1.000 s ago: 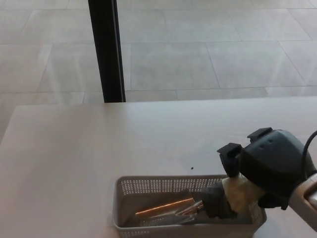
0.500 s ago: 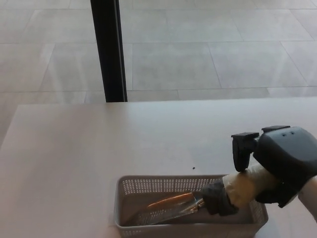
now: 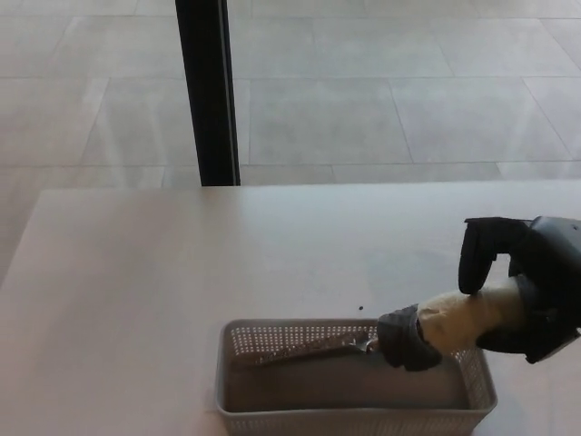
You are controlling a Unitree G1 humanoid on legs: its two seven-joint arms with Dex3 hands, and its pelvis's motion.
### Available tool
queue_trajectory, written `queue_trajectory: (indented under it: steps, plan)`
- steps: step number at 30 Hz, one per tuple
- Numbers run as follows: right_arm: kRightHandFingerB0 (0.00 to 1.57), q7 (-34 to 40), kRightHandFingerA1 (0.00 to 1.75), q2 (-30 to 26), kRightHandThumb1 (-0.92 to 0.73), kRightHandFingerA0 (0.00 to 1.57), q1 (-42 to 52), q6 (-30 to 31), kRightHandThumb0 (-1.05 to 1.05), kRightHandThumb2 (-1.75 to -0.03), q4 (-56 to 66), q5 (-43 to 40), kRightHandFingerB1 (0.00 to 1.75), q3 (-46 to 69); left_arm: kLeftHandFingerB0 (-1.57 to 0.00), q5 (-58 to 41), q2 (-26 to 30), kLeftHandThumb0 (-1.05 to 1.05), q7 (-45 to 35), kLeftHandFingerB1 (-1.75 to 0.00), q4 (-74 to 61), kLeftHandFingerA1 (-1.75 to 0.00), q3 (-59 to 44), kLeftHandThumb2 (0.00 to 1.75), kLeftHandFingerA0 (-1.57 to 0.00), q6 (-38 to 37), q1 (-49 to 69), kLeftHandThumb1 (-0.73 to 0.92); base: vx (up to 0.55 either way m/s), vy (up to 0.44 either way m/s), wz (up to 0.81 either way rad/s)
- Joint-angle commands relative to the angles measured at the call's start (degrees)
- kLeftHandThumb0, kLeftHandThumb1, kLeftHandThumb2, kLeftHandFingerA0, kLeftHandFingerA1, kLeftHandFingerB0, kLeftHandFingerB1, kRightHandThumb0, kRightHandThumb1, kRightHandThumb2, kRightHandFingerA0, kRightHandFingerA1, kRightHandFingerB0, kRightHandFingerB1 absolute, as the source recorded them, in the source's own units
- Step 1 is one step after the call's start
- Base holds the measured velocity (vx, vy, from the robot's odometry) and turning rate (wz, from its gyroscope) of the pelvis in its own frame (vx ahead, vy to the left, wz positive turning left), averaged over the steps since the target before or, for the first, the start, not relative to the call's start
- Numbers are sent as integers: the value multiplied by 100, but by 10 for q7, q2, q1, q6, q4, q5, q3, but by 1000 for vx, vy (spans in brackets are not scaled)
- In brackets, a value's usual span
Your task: A garden tool is kept on the righthand side and a container is kept on the lefthand side on a desk infront of the robot. the robot uses its right hand to pick up the garden tool and makes a scooping motion inside the container
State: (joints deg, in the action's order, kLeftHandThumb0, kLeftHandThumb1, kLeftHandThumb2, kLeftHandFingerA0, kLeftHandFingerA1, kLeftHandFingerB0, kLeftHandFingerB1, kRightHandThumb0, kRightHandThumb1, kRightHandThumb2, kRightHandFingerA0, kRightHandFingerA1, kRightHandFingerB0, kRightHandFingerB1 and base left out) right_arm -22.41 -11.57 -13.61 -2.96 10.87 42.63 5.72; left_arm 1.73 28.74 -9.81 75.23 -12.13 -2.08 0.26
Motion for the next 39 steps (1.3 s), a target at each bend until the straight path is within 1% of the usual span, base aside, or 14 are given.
queue_trajectory:
  steps: [1,2,4,5,6,17,18,22,24,25,29,32,37,39]
  plan:
    - [96,18,140,18,-51,118,-78,149,-22,-114,-18,-239,125,182,-56,3,13,-52,6,-51,5,-68,3,60,-65,6,10,69,0,0,0]
    - [78,18,175,18,-51,90,-82,155,-14,-119,-15,-243,154,190,-53,4,13,-52,6,-49,5,-62,3,61,-58,7,10,69,0,0,0]
    - [79,21,175,21,-49,91,-87,156,-13,-121,-17,-255,154,200,-53,0,14,-52,4,-49,4,-63,0,61,-57,9,10,68,0,0,0]
    - [98,21,144,24,-48,121,-91,158,-19,-119,-20,-272,127,210,-54,-1,13,-52,3,-50,3,-65,0,60,-58,8,11,68,0,0,0]
    - [80,20,175,24,-47,92,-93,161,-11,-126,-21,-278,153,216,-54,-1,13,-52,4,-50,4,-64,0,60,-59,7,13,68,0,0,0]
    - [81,28,175,6,-47,91,-101,118,-9,-124,-32,-301,156,239,-55,0,13,-50,8,-51,4,-68,0,61,-64,8,12,70,0,0,0]
    - [101,28,142,7,-48,123,-102,116,-14,-118,-32,-303,127,240,-55,0,13,-52,8,-51,5,-68,0,61,-65,6,13,69,0,0,0]
    - [106,40,144,6,-46,127,-119,115,-15,-117,-25,-310,130,251,-55,2,14,-53,7,-49,7,-62,1,60,-62,4,16,68,0,0,0]
    - [106,42,144,5,-46,127,-121,114,-15,-117,-25,-308,130,251,-55,3,14,-53,7,-49,7,-62,2,60,-62,2,17,68,0,0,0]
    - [84,47,175,-4,-45,96,-131,110,-12,-127,-24,-302,156,253,-55,-1,14,-52,5,-49,5,-62,-1,60,-61,4,18,67,0,0,0]
    - [84,57,175,-20,-43,100,-152,96,-16,-132,-31,-317,157,268,-56,-4,16,-53,1,-52,0,-69,-3,60,-63,5,23,67,0,0,0]
    - [85,62,175,-29,-43,102,-155,82,-15,-134,-34,-317,157,268,-52,-5,16,-51,-2,-50,0,-63,-3,60,-60,7,26,68,0,0,0]
    - [84,80,175,-43,-44,102,-168,105,-13,-134,-28,-333,158,267,-53,-1,15,-51,2,-50,2,-65,0,60,-61,5,29,69,0,0,0]
    - [83,89,175,-52,-45,100,-176,82,-12,-131,-42,-345,157,269,-54,-7,14,-51,1,-51,3,-66,-5,60,-63,9,29,68,0,0,0]
